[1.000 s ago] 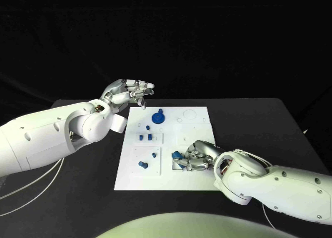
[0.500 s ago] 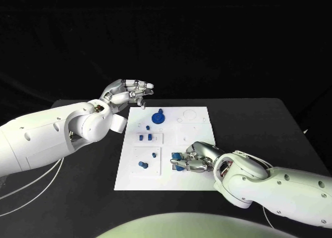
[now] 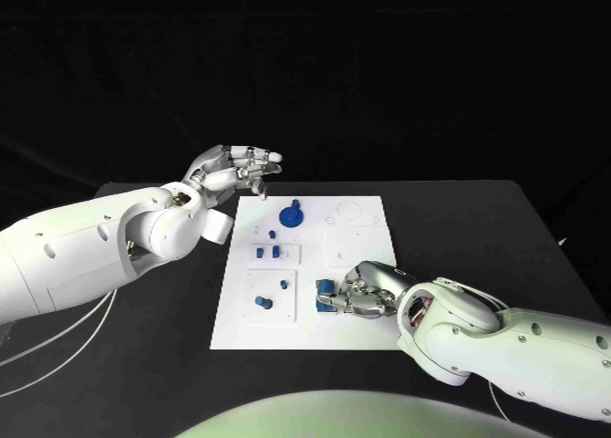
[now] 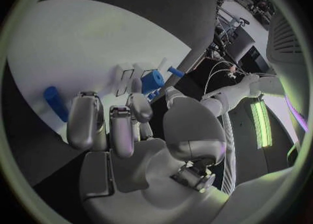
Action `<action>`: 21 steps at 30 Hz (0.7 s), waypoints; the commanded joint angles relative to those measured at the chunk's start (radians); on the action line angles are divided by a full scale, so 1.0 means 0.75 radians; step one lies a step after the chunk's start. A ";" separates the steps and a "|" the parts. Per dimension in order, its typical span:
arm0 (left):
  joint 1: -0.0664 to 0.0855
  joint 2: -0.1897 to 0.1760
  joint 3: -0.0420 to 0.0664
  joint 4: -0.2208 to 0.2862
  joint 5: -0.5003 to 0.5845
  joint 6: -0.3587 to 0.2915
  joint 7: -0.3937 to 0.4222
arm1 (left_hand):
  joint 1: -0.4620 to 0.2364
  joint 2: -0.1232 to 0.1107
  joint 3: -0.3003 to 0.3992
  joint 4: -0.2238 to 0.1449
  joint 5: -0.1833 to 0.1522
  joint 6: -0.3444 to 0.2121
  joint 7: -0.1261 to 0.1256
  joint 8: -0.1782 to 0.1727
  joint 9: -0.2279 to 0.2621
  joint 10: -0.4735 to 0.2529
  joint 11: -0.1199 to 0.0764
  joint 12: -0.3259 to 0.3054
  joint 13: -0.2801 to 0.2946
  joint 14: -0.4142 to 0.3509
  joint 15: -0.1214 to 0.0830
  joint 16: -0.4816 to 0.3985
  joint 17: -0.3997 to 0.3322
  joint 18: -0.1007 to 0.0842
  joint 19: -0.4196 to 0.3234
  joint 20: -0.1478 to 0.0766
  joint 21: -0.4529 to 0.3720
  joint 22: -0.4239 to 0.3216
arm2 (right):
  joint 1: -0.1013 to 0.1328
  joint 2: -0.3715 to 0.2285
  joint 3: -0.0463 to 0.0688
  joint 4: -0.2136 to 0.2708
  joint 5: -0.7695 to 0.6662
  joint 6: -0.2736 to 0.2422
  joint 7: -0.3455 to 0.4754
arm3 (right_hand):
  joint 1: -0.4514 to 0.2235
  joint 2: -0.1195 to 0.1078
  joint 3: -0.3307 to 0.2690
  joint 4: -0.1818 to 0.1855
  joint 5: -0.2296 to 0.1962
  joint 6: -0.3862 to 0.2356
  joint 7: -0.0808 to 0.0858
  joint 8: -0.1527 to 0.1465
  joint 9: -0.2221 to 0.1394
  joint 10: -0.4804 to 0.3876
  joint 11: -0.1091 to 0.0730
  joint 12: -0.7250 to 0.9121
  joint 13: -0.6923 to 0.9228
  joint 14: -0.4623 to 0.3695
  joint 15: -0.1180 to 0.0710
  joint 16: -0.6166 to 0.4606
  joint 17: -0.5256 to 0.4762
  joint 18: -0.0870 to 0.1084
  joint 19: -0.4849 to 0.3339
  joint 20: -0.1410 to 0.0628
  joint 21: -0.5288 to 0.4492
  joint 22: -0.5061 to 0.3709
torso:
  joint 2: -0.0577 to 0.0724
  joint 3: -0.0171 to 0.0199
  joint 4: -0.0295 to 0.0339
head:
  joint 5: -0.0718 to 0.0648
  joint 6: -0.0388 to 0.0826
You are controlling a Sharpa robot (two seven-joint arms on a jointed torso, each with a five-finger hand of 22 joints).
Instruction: Assemble the parts on the task board
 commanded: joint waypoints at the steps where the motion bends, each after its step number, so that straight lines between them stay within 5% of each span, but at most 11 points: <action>1: 0.000 0.000 0.001 0.002 0.007 0.015 0.007 | -0.009 0.006 -0.006 0.000 0.007 -0.013 0.001 0.004 -0.001 -0.007 -0.001 0.003 -0.002 -0.007 0.002 0.009 -0.001 0.020 0.004 0.008 -0.008 -0.001 | -0.001 -0.002 0.000 0.001 -0.022 0.046 0.004 | 0.071 -0.001 -0.011 0.000 0.013 -0.001 -0.008 -0.004 0.004 0.008 0.000 0.001 0.005 0.078 -0.011 -0.002 0.016 -0.020 0.003 -0.005 -0.008 0.183 | 0.000 -0.0008 0.0004 | 0.000 0.000; 5: 0.000 0.000 0.001 0.002 0.007 0.015 0.007 | -0.009 0.006 -0.006 0.000 0.007 -0.013 0.001 0.004 -0.001 -0.007 -0.001 0.003 -0.002 -0.007 0.002 0.009 -0.001 0.020 0.004 0.008 -0.008 -0.001 | -0.001 0.000 0.000 -0.007 -0.025 0.058 0.005 | 0.222 0.014 0.009 -0.006 0.029 -0.003 -0.010 -0.014 0.004 0.012 -0.001 0.000 0.013 0.079 -0.013 -0.002 0.018 -0.020 0.003 -0.007 -0.013 0.186 | 0.000 -0.0007 0.0003 | -0.001 0.000; 11: 0.000 0.000 0.001 0.002 0.007 0.015 0.007 | -0.009 0.006 -0.006 0.000 0.007 -0.013 0.001 0.004 -0.001 -0.007 -0.001 0.003 -0.002 -0.007 0.002 0.009 -0.001 0.020 0.004 0.008 -0.008 -0.001 | 0.000 0.013 0.000 -0.034 -0.034 0.066 -0.003 | 0.324 0.045 0.056 -0.008 -0.032 0.005 -0.012 -0.023 0.000 0.026 -0.004 0.016 0.033 0.080 -0.015 0.000 0.023 -0.021 0.006 -0.009 -0.012 0.190 | 0.000 -0.0009 0.0010 | -0.003 -0.002; 21: 0.000 -0.002 0.001 0.002 0.007 0.015 0.006 | -0.009 0.006 -0.006 0.000 0.007 -0.013 0.001 0.004 -0.001 -0.007 -0.001 0.003 -0.002 -0.007 0.002 0.009 -0.001 0.020 0.004 0.008 -0.008 -0.001 | 0.002 0.003 0.000 -0.049 -0.038 0.071 -0.007 | 0.370 0.048 0.101 -0.008 -0.029 0.009 -0.015 -0.031 -0.004 0.032 -0.007 0.024 0.044 0.080 -0.017 0.001 0.025 -0.021 0.007 -0.011 -0.014 0.192 | 0.000 -0.0010 0.0011 | -0.001 -0.005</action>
